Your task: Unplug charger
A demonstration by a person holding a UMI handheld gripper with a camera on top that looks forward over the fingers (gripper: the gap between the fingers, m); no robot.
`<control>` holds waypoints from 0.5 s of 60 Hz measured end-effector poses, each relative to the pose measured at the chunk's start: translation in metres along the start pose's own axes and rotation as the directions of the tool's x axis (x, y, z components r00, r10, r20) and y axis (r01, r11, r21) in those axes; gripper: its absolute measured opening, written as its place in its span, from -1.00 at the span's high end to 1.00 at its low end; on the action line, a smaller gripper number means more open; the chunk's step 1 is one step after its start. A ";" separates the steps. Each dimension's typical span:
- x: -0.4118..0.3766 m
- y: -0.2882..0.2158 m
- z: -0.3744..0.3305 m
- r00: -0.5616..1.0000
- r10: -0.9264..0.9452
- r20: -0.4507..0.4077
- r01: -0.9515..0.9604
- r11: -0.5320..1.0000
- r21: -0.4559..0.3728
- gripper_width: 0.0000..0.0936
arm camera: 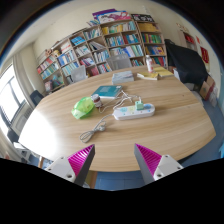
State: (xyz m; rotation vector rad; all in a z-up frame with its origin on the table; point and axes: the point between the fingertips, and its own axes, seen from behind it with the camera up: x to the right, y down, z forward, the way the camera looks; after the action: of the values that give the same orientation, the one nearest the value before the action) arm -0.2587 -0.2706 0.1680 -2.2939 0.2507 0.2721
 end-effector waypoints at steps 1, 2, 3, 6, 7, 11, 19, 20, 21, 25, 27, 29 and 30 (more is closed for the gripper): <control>0.000 -0.002 0.001 1.000 0.007 -0.003 -0.007 1.000 0.004 -0.77; 0.001 -0.003 0.002 1.000 0.010 -0.008 -0.010 1.000 0.008 -0.77; 0.003 -0.004 0.003 1.000 0.011 -0.015 -0.011 1.000 0.012 -0.77; 0.010 -0.008 0.011 0.999 0.009 -0.047 -0.008 1.000 0.020 -0.77; 0.012 -0.009 0.015 0.998 0.008 -0.059 -0.007 1.000 0.023 -0.76; 0.026 -0.018 0.033 0.995 0.001 -0.099 0.003 0.999 0.043 -0.76; 0.063 -0.050 0.076 0.988 -0.040 -0.150 0.053 0.995 0.087 -0.73; 0.069 -0.054 0.083 0.986 -0.044 -0.159 0.060 0.994 0.093 -0.73; 0.075 -0.057 0.089 0.984 -0.048 -0.171 0.066 0.993 0.098 -0.72; 0.096 -0.075 0.117 0.976 -0.046 -0.211 0.074 0.989 0.127 -0.70; 0.101 -0.086 0.132 0.977 -0.052 -0.208 0.085 0.985 0.150 -0.66; 0.109 -0.094 0.148 0.977 -0.059 -0.207 0.094 0.983 0.161 -0.59; 0.114 -0.097 0.158 0.976 -0.061 -0.210 0.095 0.983 0.157 -0.55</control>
State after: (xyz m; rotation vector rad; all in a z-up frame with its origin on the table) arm -0.1420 -0.0999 0.0999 -2.1600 0.2758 -0.0262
